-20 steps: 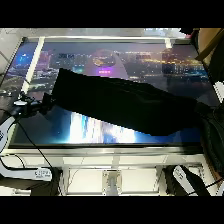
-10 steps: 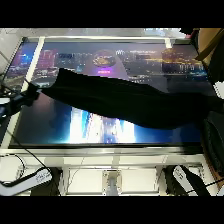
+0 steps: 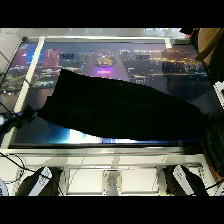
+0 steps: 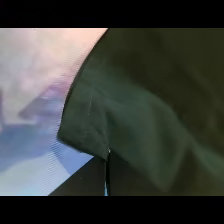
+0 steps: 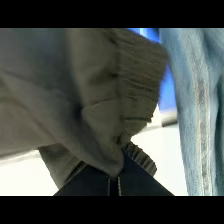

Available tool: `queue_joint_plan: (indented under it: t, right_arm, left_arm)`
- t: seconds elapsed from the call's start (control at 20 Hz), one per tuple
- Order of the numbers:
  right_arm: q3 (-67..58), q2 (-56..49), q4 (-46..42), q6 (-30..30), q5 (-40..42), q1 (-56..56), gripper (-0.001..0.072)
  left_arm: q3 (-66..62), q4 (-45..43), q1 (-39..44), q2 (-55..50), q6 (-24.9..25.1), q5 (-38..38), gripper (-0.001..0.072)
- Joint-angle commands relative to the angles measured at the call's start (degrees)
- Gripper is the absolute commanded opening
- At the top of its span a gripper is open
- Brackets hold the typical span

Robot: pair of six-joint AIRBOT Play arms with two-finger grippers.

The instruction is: Fold the clothes and pants, and hang the long-sleeved shirts on hangers.

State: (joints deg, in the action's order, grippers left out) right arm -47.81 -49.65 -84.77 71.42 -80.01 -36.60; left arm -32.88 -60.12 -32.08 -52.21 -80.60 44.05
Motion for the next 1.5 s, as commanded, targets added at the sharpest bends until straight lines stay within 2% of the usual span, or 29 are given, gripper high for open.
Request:
queue_joint_plan:
  t: [0.0, 0.2, 0.3, 0.45, 0.55, 0.75, 0.8, 0.85, 0.9, 0.95, 1.15, 1.45]
  right_arm:
    - [8.5, 0.4, -3.7, -0.6, 0.4, -3.2, 0.0018]
    - [9.1, 0.4, -3.3, -0.6, 2.1, -4.1, 0.0019]
    - [8.1, 0.4, -2.5, -0.6, 2.6, -4.1, 0.0018]
    - [2.6, 0.4, 0.5, -0.6, 2.4, -4.1, 0.0018]
    - [-2.1, 0.4, 5.3, -0.6, 2.4, -4.1, 0.0018]
    - [-7.0, 0.3, 20.8, -1.2, 5.4, -4.1, 0.0019]
    - [-6.5, 0.0, 22.3, -1.6, 5.3, -3.7, 0.0044]
    - [-5.6, -0.5, 22.1, -1.6, 4.9, -3.0, 0.021]
    - [-4.4, -1.0, 21.8, -1.6, 4.2, -2.6, 0.0459]
    - [-3.0, -1.4, 21.3, -1.6, 3.1, -2.6, 0.0491]
    - [1.7, -0.8, 7.2, -1.6, 1.0, -3.7, 0.0491]
    - [14.6, -0.8, 6.8, -7.1, 4.3, -17.8, 0.0491]
  left_arm:
    - [5.3, -2.9, -0.4, 1.2, -0.9, -0.8, 0.0003]
    - [5.2, -2.9, -0.4, 1.2, -2.1, -6.1, 0.0003]
    - [4.9, -2.9, -1.2, 1.2, -5.3, -7.2, 0.0003]
    - [4.1, -2.9, -3.5, 1.2, -6.1, -7.2, 0.0003]
    - [3.7, -2.8, -5.2, 1.5, -6.1, -7.2, 0.0003]
    - [3.2, -2.8, -9.1, 3.1, -6.1, -7.1, 0.0003]
    - [3.2, -2.8, -10.0, 3.5, -6.1, -7.1, 0.0003]
    - [3.2, -2.9, -10.4, 3.7, -6.1, -7.1, 0.0003]
    - [3.2, -2.9, -10.6, 3.9, -6.1, -7.1, 0.0003]
    - [3.2, -2.9, -10.6, 4.0, -6.0, -7.1, 0.0003]
    - [3.2, -2.9, -10.6, 4.0, -6.0, -7.2, 0.0003]
    - [3.2, -2.9, -10.6, 3.9, -6.0, -7.2, 0.0004]
